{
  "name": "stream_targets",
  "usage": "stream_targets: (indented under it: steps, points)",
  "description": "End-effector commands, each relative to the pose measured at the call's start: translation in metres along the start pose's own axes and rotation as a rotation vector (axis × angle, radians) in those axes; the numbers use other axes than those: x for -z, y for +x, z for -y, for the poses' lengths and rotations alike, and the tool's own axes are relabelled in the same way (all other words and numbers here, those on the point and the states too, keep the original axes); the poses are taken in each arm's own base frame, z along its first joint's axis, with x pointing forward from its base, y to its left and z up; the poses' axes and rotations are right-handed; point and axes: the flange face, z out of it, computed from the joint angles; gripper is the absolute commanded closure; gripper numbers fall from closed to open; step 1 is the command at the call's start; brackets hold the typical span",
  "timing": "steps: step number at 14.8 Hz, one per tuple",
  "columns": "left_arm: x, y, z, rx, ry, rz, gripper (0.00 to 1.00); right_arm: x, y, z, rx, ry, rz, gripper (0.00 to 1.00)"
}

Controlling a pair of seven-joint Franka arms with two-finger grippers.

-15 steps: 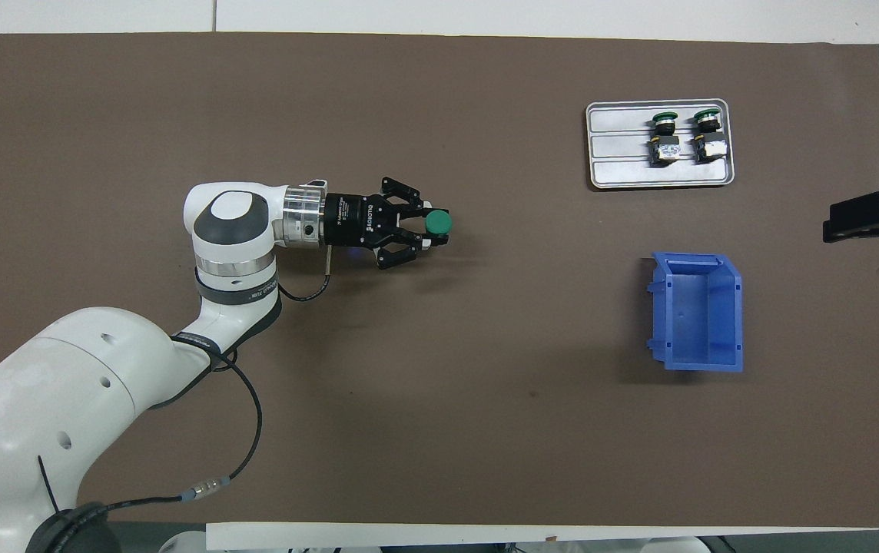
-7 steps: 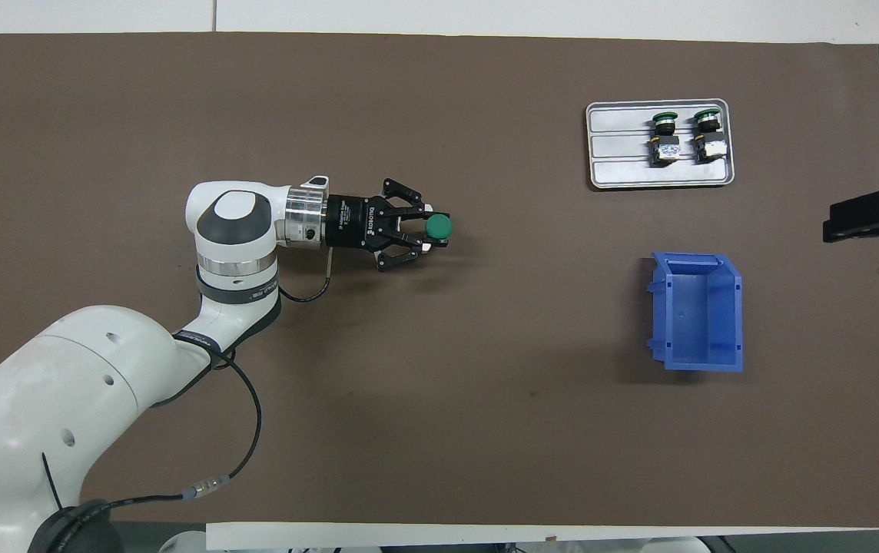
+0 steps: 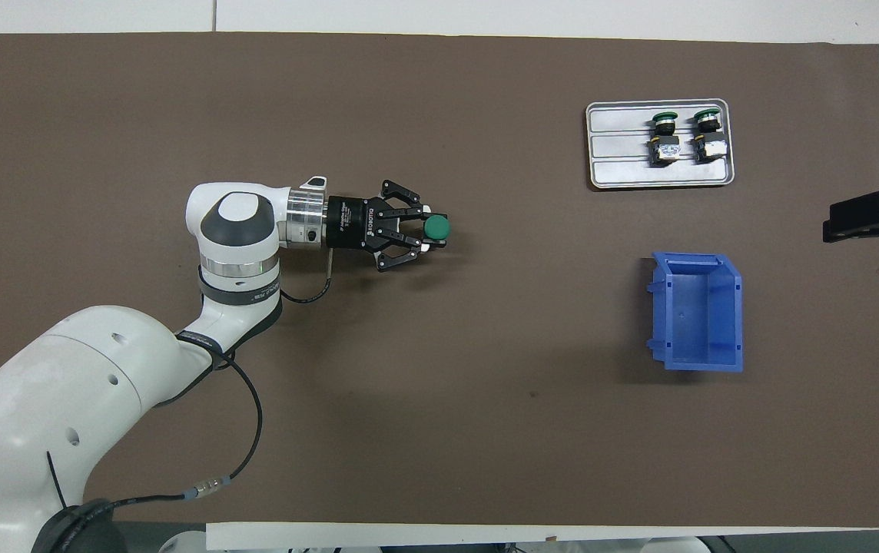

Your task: Place and press button with both arms

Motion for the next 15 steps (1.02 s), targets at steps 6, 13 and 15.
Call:
stream_targets:
  steps: [6, 13, 15]
  points:
    - [0.008, 0.017, 0.006, 0.008, -0.017, -0.040, 0.65, 0.000, -0.004, -0.002, 0.014, 0.006, 0.007, 0.01]
    - [0.021, 0.003, 0.002, -0.036, 0.002, -0.092, 0.00, 0.000, -0.004, -0.002, 0.014, 0.006, 0.007, 0.01]
    - [0.024, -0.008, 0.004, -0.078, 0.039, -0.128, 0.00, 0.000, -0.004, -0.002, 0.014, 0.006, 0.007, 0.01]
